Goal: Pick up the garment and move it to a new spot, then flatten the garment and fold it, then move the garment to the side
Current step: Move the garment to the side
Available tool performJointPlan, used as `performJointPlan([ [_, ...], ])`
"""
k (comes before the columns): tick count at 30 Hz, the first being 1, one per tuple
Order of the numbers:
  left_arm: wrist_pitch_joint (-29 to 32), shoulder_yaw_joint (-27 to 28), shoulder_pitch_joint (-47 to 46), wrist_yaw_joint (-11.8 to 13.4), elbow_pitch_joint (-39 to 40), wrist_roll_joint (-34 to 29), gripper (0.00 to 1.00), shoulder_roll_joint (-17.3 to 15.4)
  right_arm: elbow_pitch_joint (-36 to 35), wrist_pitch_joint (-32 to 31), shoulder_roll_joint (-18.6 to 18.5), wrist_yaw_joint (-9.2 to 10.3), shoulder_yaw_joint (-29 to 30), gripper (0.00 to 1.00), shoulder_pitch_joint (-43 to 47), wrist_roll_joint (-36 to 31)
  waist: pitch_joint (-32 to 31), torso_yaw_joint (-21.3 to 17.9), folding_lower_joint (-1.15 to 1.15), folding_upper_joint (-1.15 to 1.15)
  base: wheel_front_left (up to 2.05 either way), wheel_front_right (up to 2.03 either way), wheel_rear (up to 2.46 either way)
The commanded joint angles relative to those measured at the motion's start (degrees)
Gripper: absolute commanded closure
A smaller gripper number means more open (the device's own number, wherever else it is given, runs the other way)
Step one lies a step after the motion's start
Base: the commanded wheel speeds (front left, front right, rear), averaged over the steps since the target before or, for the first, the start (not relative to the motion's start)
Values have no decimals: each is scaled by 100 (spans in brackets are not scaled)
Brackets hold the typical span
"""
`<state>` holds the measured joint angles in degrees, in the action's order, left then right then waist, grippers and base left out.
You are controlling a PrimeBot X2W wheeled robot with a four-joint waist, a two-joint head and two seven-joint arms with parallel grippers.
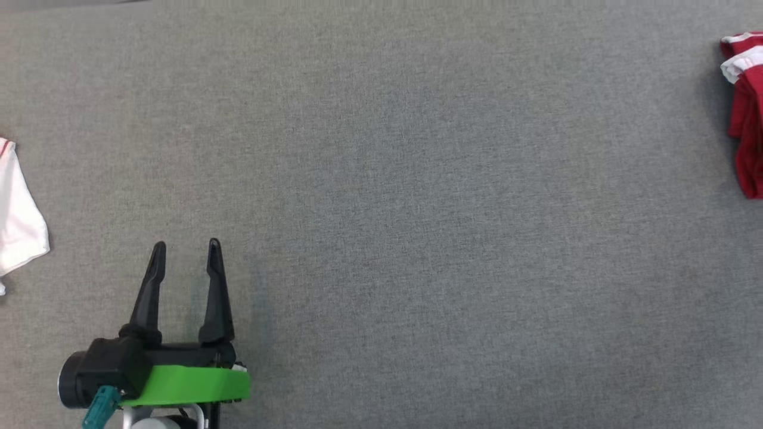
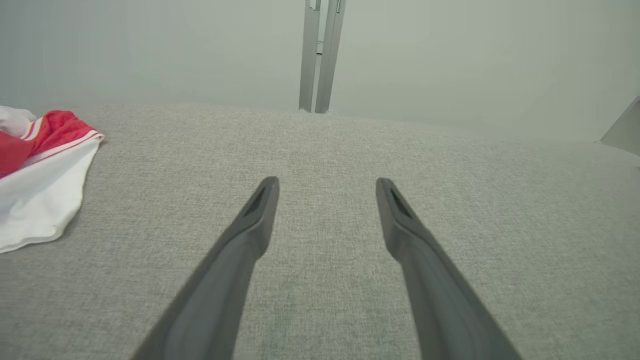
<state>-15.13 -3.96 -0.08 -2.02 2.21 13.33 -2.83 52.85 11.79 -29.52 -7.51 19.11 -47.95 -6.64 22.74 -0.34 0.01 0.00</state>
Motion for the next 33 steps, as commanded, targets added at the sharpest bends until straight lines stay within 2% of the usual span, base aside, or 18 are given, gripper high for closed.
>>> performJointPlan([
  [1,0,95,-15,-24,-79,-6,0,-20,-76,124,132,5,-34,0,252,95,-488,-193,-1,0,0,0,0],
  [5,0,324,231,-14,-216,16,0,-19,-651,311,399,5,-420,0,901,313,-1097,-307,-1,0,0,0,0],
  [8,0,466,406,70,-404,20,0,-18,-1399,340,630,5,-713,0,1593,573,-1531,-346,-1,0,0,0,0],
  [13,0,587,694,66,-745,-22,0,-19,-2704,338,1104,4,-1024,0,2883,948,-2221,-309,-1,0,0,0,0],
  [20,0,763,828,-48,-926,-140,0,-19,-3994,339,1705,5,-1253,0,4275,1042,-2480,-142,-1,0,0,0,0],
  [27,0,787,945,-116,-1057,-166,0,-19,-4296,340,2229,4,-1310,0,5136,905,-2603,-18,-1,0,0,0,0],
  [33,0,795,1017,-185,-1121,-207,0,-19,-4250,341,2425,4,-1557,0,5368,879,-2603,42,-1,0,0,0,0],
])
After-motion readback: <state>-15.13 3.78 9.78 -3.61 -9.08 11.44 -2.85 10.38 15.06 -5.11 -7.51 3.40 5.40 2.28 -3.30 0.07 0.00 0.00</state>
